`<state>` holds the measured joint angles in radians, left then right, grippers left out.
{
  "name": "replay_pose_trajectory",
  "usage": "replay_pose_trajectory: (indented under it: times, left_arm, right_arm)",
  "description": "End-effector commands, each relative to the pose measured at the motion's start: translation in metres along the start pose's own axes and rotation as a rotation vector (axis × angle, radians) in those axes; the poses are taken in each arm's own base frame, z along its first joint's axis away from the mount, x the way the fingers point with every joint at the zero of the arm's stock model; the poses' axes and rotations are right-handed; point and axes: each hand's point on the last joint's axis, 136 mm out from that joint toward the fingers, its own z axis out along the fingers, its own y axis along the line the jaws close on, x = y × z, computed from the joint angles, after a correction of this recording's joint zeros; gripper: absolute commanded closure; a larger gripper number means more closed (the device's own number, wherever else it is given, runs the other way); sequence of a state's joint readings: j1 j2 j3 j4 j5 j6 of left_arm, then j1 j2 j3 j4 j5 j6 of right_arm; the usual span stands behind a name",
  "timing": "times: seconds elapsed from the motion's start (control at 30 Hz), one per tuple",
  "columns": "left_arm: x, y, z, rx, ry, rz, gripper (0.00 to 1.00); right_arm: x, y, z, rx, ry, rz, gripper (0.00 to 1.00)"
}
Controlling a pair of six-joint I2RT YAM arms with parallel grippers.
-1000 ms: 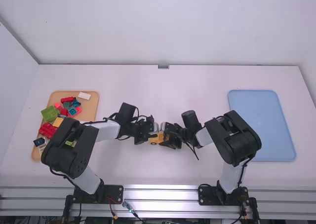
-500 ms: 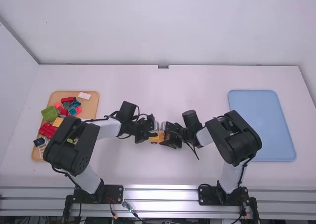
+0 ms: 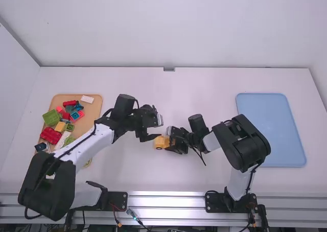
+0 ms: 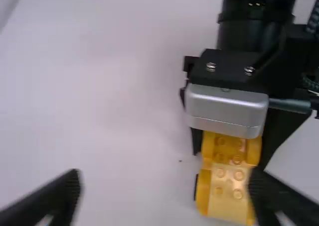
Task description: Assemble lego blocks to make yellow taxi
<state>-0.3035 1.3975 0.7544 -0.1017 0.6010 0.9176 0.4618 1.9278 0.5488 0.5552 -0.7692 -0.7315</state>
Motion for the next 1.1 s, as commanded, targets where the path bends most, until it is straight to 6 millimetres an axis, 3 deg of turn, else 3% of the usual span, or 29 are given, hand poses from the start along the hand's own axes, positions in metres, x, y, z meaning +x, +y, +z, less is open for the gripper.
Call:
replay_pose_trajectory:
  times: [0.0,0.03,0.13,0.17,0.37,0.5,0.63,0.8,1.07]
  left_arm:
    - [0.001,0.022,-0.012,-0.120,0.044,-0.101,0.01]
    - [0.001,0.032,-0.018,-0.172,0.046,-0.162,0.01]
    - [0.004,0.052,-0.034,-0.290,0.056,-0.285,0.01]
    - [0.007,0.059,-0.040,-0.334,0.065,-0.332,0.01]
    - [0.033,0.080,-0.061,-0.467,0.113,-0.519,0.01]
    - [0.064,0.097,-0.084,-0.589,0.150,-0.682,0.01]
    - [0.102,0.110,-0.119,-0.693,0.180,-0.870,0.01]
    - [0.157,0.111,-0.168,-0.796,0.271,-1.070,0.01]
    - [0.222,0.114,-0.228,-0.834,0.420,-1.325,0.01]
  right_arm:
    - [0.011,-0.004,0.003,0.022,0.052,0.025,0.42]
    - [0.013,-0.007,0.003,0.031,0.068,0.038,0.37]
    - [0.014,-0.013,0.003,0.041,0.103,0.060,0.06]
    - [0.014,-0.016,0.002,0.043,0.122,0.070,0.01]
    - [0.006,-0.029,-0.012,0.066,0.230,0.078,0.01]
    - [-0.007,-0.033,-0.031,0.074,0.313,0.038,0.01]
    - [-0.019,-0.043,-0.057,0.141,0.402,0.039,0.01]
    - [-0.042,-0.052,-0.089,0.241,0.428,0.004,0.01]
    - [-0.072,-0.057,-0.107,0.315,0.370,-0.058,0.01]
